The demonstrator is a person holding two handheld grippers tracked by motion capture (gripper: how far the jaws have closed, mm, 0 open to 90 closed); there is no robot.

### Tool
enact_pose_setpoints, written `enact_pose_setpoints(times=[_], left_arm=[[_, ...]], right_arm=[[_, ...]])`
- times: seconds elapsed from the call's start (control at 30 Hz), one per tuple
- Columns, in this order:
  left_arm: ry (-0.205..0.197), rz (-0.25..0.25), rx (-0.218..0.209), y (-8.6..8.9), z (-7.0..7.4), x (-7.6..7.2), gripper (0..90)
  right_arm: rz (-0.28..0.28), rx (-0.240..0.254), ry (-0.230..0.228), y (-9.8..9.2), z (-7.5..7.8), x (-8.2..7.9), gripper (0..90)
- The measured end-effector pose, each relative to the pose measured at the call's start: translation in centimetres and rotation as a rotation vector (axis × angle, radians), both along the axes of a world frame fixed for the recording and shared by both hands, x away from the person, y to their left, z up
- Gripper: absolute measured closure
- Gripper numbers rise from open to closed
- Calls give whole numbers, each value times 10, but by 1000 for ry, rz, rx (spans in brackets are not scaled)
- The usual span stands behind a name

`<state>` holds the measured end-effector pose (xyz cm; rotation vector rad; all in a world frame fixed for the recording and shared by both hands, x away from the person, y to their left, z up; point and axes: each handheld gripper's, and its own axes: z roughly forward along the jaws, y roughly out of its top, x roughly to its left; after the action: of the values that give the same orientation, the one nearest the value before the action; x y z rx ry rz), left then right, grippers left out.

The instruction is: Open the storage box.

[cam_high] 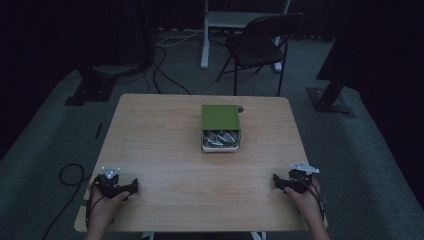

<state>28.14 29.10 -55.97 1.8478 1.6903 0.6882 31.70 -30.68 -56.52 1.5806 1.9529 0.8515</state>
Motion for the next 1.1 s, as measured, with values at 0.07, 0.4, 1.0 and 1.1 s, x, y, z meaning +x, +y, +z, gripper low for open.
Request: enact_pose_setpoints(times=[0.07,0.4,1.0,1.1], left_arm=[[-2,-28,-1,-2,0,-1,11],[-13,-106,10,-10,0,-3,28],[-77,-230,96,-44,3,4,70],[-83,-250,98,-49,4,5,70]], right_arm=[[0,0,0,0,0,0,105],[-1,1,2,0,0,0,104],[0,1,1,0,0,0,104],[-1,1,1,0,0,0,104]])
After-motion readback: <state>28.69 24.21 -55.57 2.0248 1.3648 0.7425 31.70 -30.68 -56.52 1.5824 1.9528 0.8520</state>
